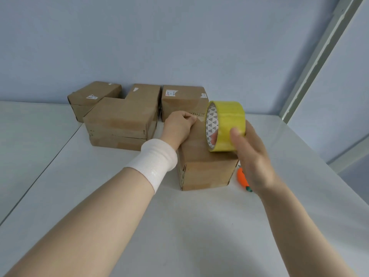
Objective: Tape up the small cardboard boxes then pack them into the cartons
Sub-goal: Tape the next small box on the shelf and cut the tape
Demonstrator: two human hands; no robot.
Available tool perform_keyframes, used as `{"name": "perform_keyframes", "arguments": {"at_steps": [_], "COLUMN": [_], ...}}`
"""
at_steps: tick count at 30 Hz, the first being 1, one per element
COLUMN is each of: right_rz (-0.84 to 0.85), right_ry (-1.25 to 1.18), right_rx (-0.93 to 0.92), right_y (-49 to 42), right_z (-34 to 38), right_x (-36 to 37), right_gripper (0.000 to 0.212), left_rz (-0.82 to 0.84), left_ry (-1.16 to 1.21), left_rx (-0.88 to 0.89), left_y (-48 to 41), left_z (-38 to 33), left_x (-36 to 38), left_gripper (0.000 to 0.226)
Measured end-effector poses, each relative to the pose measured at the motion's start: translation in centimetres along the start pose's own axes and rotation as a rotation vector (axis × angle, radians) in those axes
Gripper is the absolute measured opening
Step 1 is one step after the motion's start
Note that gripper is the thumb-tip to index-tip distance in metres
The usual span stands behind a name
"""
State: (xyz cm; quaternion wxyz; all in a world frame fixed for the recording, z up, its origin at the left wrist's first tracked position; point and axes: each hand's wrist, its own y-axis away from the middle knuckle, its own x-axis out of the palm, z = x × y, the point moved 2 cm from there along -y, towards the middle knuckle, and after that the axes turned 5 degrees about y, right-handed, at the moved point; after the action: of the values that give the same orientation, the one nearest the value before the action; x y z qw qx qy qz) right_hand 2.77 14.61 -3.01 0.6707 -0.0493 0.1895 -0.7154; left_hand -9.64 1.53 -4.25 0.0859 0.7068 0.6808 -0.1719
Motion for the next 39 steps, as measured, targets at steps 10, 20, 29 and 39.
{"name": "perform_keyframes", "arguments": {"at_steps": [10, 20, 29, 39], "right_rz": [-0.200, -0.181, -0.200, 0.027], "right_ry": [-0.025, -0.073, -0.078, -0.103], "right_rx": [0.017, 0.202, 0.182, -0.090], "right_y": [5.0, 8.7, 8.7, 2.5], "right_z": [1.2, -1.3, -0.5, 8.0], "right_x": [-1.1, 0.2, 0.5, -1.6], "right_gripper": [0.037, 0.026, 0.032, 0.016], "left_rz": [0.026, -0.042, 0.349, 0.269], "left_ry": [-0.032, -0.084, -0.599, 0.075], "left_rx": [-0.034, 0.038, 0.789, 0.476], "left_y": [-0.1, 0.4, 9.1, 6.9], "left_z": [-0.1, -0.2, 0.9, -3.1], "left_x": [0.0, 0.0, -2.9, -5.6], "left_gripper": [0.027, 0.028, 0.071, 0.029]}}
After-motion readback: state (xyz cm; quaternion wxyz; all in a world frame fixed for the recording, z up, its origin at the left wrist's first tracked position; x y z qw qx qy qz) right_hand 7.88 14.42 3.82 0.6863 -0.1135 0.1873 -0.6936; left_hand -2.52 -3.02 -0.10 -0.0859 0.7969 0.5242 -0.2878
